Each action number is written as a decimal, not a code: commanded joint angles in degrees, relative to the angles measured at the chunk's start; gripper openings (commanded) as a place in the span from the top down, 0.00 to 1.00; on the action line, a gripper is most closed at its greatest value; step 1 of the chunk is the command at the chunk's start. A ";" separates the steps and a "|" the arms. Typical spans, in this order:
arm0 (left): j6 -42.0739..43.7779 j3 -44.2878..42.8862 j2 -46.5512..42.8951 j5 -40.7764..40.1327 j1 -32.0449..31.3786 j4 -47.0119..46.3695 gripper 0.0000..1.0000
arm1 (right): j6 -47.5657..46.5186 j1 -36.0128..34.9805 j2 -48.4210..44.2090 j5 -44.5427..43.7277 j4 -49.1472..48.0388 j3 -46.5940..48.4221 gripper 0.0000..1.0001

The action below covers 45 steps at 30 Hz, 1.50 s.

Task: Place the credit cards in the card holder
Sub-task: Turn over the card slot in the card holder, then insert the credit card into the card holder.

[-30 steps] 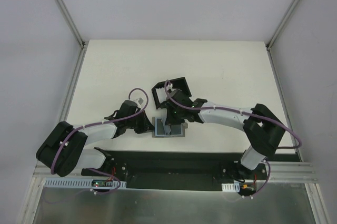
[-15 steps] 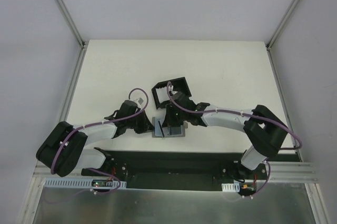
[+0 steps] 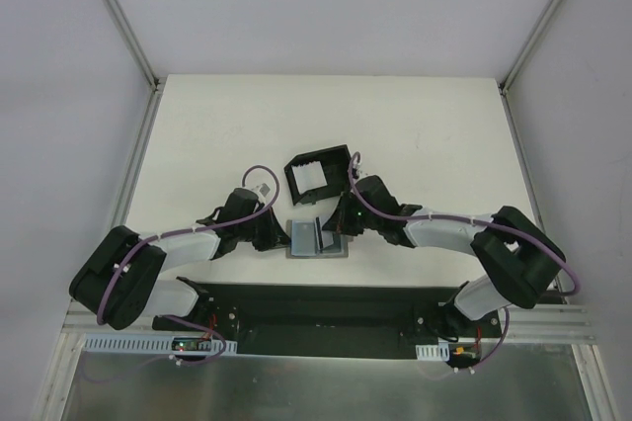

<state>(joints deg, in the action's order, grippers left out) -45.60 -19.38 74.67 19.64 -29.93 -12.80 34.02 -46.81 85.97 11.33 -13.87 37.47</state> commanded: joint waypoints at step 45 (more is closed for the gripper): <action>3.68 1.01 3.99 -4.79 -0.13 10.07 1.00 | 9.22 1.98 8.51 5.19 -21.20 -9.53 0.99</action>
<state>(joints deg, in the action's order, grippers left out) -45.60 -20.49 76.14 20.56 -29.91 -12.58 45.30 -44.29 93.14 16.82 -38.26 27.31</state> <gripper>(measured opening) 0.009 0.009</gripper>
